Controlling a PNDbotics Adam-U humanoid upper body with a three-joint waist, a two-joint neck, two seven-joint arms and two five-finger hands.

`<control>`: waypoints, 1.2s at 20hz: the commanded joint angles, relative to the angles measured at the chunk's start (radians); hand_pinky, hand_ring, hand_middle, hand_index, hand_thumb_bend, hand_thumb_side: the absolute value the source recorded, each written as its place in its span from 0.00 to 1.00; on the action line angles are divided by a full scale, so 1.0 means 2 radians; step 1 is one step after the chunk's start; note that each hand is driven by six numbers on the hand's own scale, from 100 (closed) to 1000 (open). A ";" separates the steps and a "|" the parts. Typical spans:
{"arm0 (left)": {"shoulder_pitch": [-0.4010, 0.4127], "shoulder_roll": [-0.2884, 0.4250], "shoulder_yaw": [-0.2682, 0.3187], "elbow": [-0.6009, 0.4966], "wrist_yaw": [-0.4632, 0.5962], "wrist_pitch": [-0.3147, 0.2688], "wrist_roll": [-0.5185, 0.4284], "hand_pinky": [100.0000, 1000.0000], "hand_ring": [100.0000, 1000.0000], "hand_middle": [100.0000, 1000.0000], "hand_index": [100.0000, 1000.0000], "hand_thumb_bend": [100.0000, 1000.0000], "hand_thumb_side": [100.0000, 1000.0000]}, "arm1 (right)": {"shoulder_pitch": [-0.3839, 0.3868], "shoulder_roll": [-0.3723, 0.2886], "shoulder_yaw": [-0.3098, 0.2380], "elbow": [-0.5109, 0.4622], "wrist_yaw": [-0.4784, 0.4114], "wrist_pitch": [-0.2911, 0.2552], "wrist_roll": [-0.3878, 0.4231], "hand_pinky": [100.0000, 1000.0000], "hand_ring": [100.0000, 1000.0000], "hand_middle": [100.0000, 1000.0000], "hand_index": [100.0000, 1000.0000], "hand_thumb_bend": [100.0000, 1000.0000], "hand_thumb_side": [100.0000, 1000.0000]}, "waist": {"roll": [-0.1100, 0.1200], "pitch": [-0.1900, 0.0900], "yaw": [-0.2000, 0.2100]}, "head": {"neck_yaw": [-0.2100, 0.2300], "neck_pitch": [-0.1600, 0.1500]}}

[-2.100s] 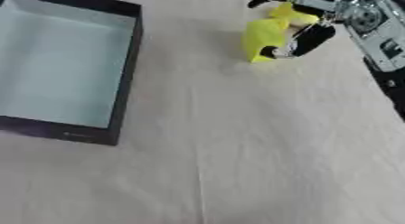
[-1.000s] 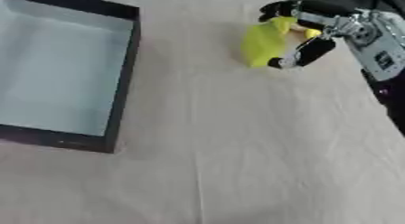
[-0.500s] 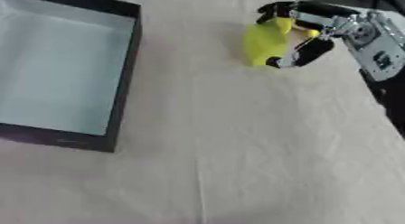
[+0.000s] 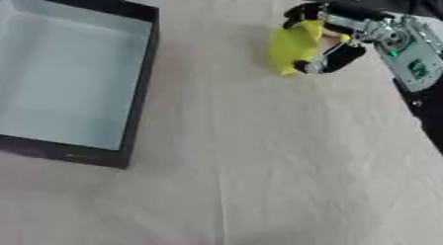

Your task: Pick up objects on the table and place them in the box.

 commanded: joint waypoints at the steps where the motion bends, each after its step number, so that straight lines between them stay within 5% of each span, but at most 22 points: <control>1: -0.001 0.004 0.001 -0.006 -0.004 0.000 -0.002 0.62 0.50 0.67 0.67 0.05 0.57 | -0.004 -0.012 -0.006 0.000 0.007 -0.001 -0.002 0.97 1.00 0.98 0.89 0.34 0.06 | 0.002 -0.007 0.001 | -0.003 -0.010; 24: 0.000 0.000 0.001 -0.004 -0.012 -0.004 -0.008 0.63 0.49 0.67 0.66 0.03 0.58 | -0.002 -0.014 -0.013 -0.006 0.019 -0.011 -0.004 0.98 1.00 1.00 0.94 0.42 0.01 | 0.000 0.001 0.000 | -0.005 -0.016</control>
